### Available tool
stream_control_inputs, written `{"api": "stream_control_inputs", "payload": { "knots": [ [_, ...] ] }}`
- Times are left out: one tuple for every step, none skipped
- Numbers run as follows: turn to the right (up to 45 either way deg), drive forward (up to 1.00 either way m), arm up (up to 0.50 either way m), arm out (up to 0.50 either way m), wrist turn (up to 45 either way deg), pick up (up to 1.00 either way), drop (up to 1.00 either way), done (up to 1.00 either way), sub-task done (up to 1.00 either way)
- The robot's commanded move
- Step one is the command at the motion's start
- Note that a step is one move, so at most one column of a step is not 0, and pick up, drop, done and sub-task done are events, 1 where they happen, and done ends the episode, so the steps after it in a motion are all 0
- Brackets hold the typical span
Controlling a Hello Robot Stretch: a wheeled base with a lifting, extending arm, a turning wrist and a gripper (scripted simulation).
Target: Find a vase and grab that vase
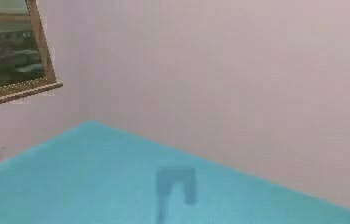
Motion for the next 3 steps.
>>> {"api": "stream_control_inputs", "payload": {
  "knots": [
    [30.0,0.0,0.0,0.0,0.0,0.0,0.0,0.0,0.0],
    [0.0,0.1,0.0,0.0,0.0,0.0,0.0,0.0,0.0],
    [-45.0,0.0,0.0,0.0,0.0,0.0,0.0,0.0,0.0]
  ]
}}
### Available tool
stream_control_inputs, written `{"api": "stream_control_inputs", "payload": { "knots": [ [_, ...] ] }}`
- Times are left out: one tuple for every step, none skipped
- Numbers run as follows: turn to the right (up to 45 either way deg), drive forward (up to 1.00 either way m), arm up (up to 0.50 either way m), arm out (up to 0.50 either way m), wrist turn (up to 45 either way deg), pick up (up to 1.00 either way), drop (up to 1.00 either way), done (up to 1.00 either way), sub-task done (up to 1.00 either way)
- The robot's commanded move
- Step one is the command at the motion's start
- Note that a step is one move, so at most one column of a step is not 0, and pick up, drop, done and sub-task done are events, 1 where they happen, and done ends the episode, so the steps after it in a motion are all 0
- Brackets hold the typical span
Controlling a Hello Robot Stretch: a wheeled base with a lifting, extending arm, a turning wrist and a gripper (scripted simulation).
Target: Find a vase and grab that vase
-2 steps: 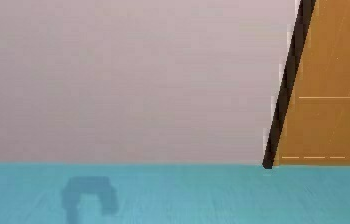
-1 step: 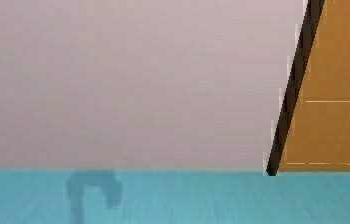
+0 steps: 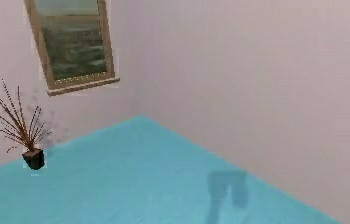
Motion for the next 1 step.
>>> {"api": "stream_control_inputs", "payload": {
  "knots": [
    [-42.0,0.0,0.0,0.0,0.0,0.0,0.0,0.0,0.0]
  ]
}}
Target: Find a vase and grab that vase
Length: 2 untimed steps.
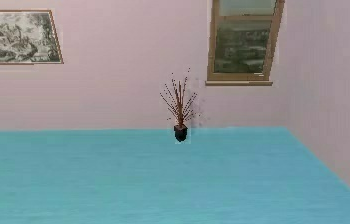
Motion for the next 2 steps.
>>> {"api": "stream_control_inputs", "payload": {
  "knots": [
    [0.0,0.7,0.0,0.0,0.0,0.0,0.0,0.0,0.0],
    [-42.0,0.0,0.0,0.0,0.0,0.0,0.0,0.0,0.0]
  ]
}}
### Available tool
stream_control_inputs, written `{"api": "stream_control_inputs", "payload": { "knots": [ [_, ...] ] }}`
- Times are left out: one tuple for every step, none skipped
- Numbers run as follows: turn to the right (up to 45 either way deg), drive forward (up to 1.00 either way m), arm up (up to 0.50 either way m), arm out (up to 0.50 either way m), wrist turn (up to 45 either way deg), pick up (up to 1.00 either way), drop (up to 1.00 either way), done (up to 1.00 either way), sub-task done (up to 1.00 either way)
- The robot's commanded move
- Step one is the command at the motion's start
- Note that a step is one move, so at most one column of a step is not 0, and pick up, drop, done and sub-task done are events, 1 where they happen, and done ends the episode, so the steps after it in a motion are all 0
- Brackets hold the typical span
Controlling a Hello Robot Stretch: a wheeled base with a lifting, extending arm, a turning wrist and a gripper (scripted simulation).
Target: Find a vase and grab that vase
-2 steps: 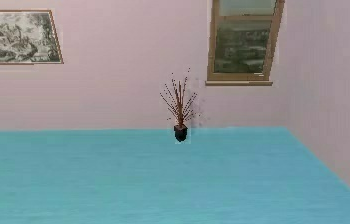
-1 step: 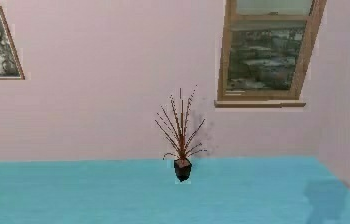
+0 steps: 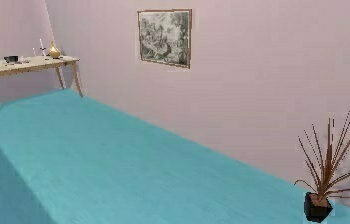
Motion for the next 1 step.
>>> {"api": "stream_control_inputs", "payload": {
  "knots": [
    [-3.0,0.0,0.0,0.0,0.0,0.0,0.0,0.0,0.0]
  ]
}}
